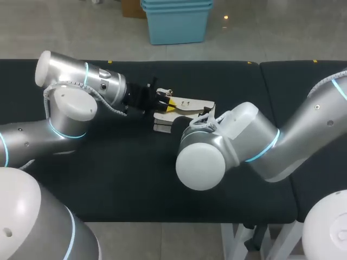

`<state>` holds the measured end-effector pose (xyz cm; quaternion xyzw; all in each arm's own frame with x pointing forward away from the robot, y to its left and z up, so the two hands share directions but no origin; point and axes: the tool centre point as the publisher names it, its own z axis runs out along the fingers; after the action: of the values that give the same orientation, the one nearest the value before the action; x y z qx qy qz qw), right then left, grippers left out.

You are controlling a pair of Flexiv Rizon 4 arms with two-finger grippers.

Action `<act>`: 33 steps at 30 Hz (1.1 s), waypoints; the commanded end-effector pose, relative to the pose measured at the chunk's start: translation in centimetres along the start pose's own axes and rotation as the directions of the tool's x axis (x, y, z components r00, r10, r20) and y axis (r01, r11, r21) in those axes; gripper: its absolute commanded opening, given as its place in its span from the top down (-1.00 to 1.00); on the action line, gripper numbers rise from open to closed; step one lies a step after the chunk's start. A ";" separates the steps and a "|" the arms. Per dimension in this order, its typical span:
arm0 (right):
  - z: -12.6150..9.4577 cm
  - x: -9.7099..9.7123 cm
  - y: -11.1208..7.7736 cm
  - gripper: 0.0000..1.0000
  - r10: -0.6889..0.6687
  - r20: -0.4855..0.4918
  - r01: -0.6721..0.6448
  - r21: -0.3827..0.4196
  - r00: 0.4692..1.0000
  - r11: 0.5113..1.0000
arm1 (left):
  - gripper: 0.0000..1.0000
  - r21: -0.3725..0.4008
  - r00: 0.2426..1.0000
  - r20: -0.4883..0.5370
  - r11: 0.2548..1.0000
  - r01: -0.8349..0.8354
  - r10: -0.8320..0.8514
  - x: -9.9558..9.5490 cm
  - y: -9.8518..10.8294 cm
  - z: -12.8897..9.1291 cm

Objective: Pick up the bag, open it, inspect its contents, close it, and place it on the opposite side

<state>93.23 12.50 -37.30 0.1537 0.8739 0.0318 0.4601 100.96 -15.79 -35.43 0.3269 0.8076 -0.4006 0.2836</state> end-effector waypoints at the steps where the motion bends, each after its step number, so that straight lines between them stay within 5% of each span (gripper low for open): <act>1: 0.2 0.4 -0.4 1.00 0.002 0.013 -0.001 -0.087 1.000 0.996 | 1.00 -0.004 0.998 0.062 1.000 -0.016 0.017 1.0 0.1 0.1; 13: 0.2 0.4 -0.4 1.00 0.002 0.013 -0.001 -0.087 1.000 0.996 | 1.00 0.007 0.994 0.106 0.999 -0.040 0.039 1.0 -0.1 0.4; 24: 0.2 0.4 -0.4 1.00 0.002 0.013 -0.001 -0.087 1.000 0.996 | 1.00 -0.058 0.987 0.157 0.998 -0.016 0.025 0.7 1.4 0.6; 33: 0.2 0.4 -0.4 1.00 0.002 0.013 -0.001 -0.087 1.000 0.996 | 1.00 -0.017 0.990 0.140 1.000 -0.026 0.028 0.5 0.5 1.0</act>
<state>93.25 12.50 -37.38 0.1538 0.8737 0.0315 0.4604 101.17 -16.06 -36.00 0.3043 0.7878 -0.4081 0.3466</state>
